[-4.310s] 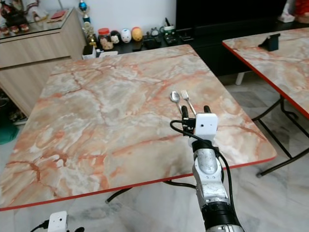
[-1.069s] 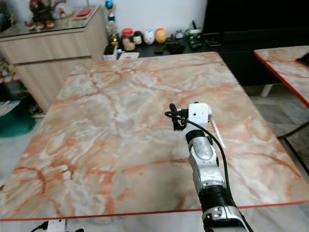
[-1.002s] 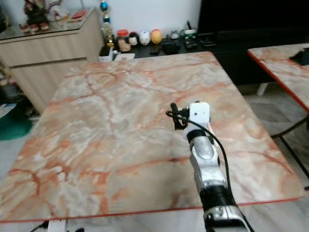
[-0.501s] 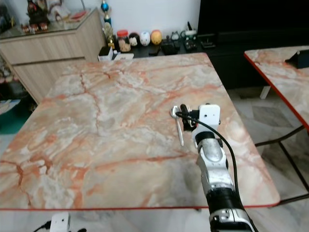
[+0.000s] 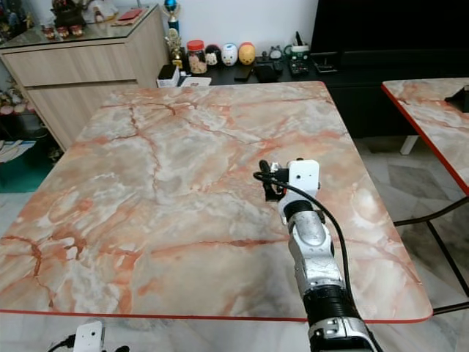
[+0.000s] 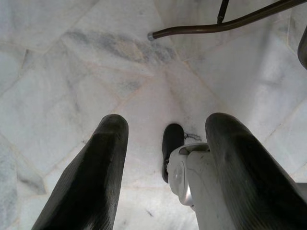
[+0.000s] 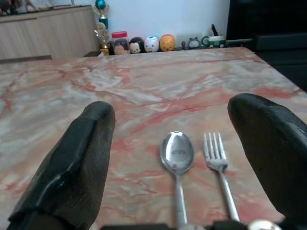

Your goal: Setting the table

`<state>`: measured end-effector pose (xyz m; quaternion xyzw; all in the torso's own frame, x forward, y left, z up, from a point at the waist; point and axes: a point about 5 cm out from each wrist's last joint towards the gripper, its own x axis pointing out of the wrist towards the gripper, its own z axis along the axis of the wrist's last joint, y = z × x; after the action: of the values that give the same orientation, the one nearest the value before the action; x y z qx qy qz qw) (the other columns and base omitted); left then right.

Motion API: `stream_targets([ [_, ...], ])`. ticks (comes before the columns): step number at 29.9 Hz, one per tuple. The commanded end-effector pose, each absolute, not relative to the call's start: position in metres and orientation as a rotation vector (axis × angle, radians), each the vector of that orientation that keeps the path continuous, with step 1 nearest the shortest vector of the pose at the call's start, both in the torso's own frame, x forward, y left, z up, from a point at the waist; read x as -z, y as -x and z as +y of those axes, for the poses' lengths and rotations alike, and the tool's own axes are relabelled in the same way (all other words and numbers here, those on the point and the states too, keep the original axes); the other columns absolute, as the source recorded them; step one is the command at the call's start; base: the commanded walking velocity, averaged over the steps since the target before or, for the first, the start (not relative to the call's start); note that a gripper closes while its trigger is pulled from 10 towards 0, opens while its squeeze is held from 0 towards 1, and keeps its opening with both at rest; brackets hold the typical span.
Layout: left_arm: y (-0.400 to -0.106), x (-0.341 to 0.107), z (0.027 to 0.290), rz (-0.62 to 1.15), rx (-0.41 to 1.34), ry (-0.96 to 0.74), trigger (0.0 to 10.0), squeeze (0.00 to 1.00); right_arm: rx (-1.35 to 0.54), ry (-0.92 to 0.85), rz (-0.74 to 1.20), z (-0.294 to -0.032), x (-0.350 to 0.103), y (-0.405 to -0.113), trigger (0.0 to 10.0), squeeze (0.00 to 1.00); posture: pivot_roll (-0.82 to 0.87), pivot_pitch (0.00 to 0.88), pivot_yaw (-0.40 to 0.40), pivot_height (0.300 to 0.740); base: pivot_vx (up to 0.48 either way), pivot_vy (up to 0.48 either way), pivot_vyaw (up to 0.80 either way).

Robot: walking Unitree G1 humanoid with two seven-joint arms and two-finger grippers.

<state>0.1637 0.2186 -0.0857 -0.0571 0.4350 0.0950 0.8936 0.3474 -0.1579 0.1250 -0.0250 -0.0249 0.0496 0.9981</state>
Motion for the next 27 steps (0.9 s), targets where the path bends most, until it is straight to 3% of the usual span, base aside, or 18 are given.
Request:
stream_targets([
  [1,-0.1581,0.0875,0.2226,0.922,-0.216,0.120,10.0,0.00,-0.127,0.081,-0.090,-0.1516,-0.1339,-0.3480,10.0,0.00,-0.09,0.000,0.065,0.740,0.000,0.000,0.80],
  [4,-0.1581,0.0875,0.2225,0.922,-0.216,0.120,10.0,0.00,-0.129,0.064,-0.090,-0.1510,-0.1338,-0.3478,10.0,0.00,-0.09,0.000,0.065,0.740,0.000,0.000,0.80],
  [7,-0.1580,0.0876,0.2224,0.922,-0.215,0.120,10.0,0.00,-0.111,0.004,-0.081,-0.1528,-0.1326,-0.3479,10.0,0.00,-0.09,0.000,0.066,0.740,0.000,0.000,0.00],
  [27,-0.1579,0.0877,0.2218,0.923,-0.208,0.122,10.0,0.00,-0.113,0.015,-0.072,-0.1522,-0.1307,-0.3470,10.0,0.00,-0.09,0.000,0.065,0.740,0.040,0.000,0.00],
])
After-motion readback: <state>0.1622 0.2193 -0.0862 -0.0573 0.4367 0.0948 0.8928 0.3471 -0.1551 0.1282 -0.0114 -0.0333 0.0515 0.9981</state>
